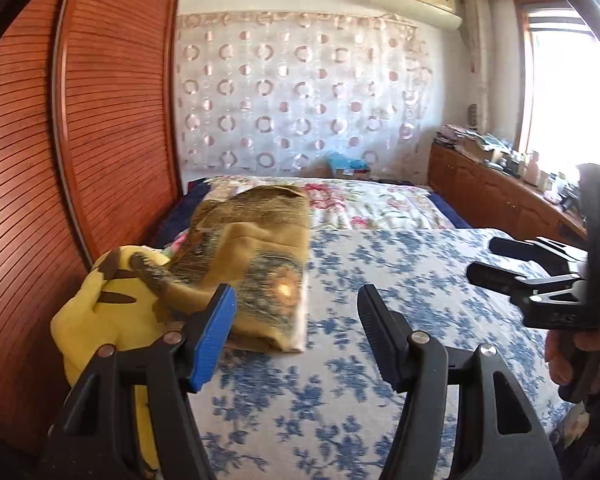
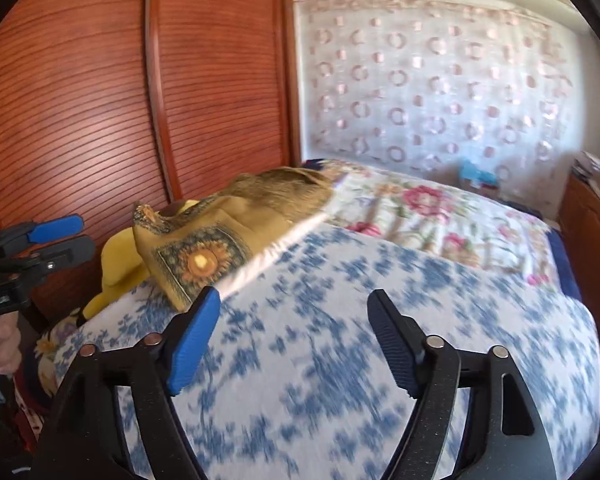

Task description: Fold small clothes

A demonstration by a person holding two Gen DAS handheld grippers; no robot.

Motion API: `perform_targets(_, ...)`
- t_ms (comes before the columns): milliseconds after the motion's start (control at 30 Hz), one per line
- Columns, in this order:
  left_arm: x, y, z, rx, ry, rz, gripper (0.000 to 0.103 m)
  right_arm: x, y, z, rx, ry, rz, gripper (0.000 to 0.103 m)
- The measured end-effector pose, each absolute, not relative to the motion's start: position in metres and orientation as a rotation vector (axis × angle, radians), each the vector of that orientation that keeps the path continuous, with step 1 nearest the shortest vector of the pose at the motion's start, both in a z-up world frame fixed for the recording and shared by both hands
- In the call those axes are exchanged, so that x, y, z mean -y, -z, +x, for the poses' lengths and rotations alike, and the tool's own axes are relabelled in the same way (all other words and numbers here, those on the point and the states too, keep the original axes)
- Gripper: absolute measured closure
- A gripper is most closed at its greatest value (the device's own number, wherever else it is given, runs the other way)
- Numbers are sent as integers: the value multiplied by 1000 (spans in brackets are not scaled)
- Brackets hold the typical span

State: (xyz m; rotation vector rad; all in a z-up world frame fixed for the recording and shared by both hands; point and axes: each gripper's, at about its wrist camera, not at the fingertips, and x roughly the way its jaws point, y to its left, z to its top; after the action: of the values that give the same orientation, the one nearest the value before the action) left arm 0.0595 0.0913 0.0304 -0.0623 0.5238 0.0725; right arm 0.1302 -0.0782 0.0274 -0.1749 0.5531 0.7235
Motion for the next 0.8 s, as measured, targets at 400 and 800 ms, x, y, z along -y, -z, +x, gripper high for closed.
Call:
perform_targets(400, -37, -46, 59, -519, 16, -47, 40, 180, -55, 82, -493, -471, -86, 20)
perform_targets(800, -3, -98, 44, -435, 51, -15, 40, 235, -105, 40, -380, -358, -29, 20)
